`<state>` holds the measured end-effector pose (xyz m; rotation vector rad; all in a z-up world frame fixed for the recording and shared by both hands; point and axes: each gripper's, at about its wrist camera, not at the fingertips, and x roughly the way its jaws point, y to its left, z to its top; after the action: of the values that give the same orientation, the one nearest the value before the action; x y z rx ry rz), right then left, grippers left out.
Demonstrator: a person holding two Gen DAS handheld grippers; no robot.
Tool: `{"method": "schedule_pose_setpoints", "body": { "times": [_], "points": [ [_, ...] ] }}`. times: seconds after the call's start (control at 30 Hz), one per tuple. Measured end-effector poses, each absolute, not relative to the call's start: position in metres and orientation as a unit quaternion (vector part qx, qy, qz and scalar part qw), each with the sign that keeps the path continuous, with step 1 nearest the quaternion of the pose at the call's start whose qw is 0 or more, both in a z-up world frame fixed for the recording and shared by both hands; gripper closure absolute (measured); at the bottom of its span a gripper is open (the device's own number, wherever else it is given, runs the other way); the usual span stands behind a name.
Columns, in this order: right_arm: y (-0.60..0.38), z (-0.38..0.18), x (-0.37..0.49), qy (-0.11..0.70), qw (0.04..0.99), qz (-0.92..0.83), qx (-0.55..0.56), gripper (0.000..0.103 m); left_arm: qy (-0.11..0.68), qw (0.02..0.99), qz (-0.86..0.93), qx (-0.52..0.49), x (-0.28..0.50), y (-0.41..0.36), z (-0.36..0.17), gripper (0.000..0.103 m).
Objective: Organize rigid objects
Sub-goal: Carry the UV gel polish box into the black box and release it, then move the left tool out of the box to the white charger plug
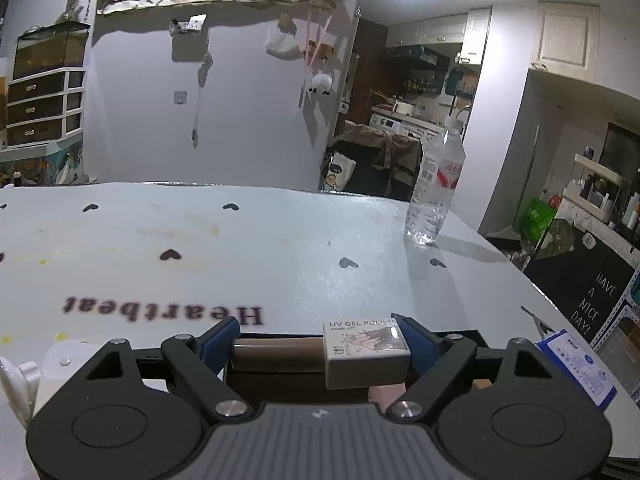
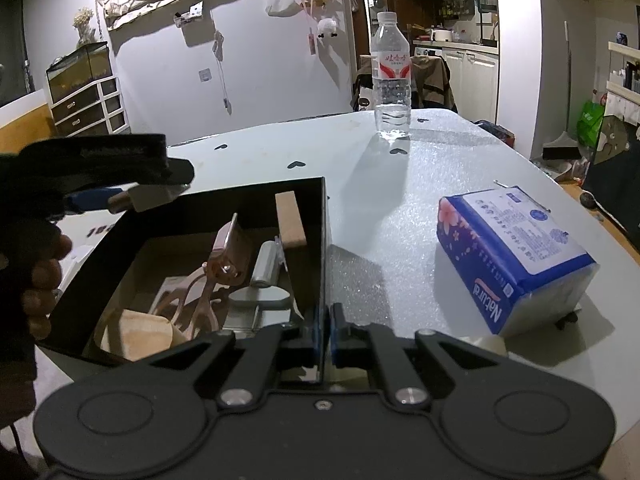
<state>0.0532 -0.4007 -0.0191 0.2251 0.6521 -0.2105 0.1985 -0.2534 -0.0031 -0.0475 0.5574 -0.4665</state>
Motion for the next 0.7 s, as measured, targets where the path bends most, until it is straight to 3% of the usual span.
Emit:
{"method": "schedule_pose_setpoints", "body": {
  "times": [0.1, 0.17, 0.7],
  "points": [
    [-0.4, -0.019, 0.054, 0.321, 0.935, -0.102, 0.107, 0.097, 0.279, 0.933, -0.225, -0.035, 0.202, -0.253, -0.005, 0.014],
    [-0.4, -0.019, 0.054, 0.322, 0.935, -0.101, 0.107, 0.097, 0.286, 0.93, -0.226, -0.046, 0.202, -0.25, -0.005, 0.0],
    [-0.402, -0.02, 0.055, 0.323, 0.934, -0.104, 0.114, 0.097, 0.308, 0.911, -0.272, -0.016, 0.181, -0.242, -0.001, 0.0]
  ]
}}
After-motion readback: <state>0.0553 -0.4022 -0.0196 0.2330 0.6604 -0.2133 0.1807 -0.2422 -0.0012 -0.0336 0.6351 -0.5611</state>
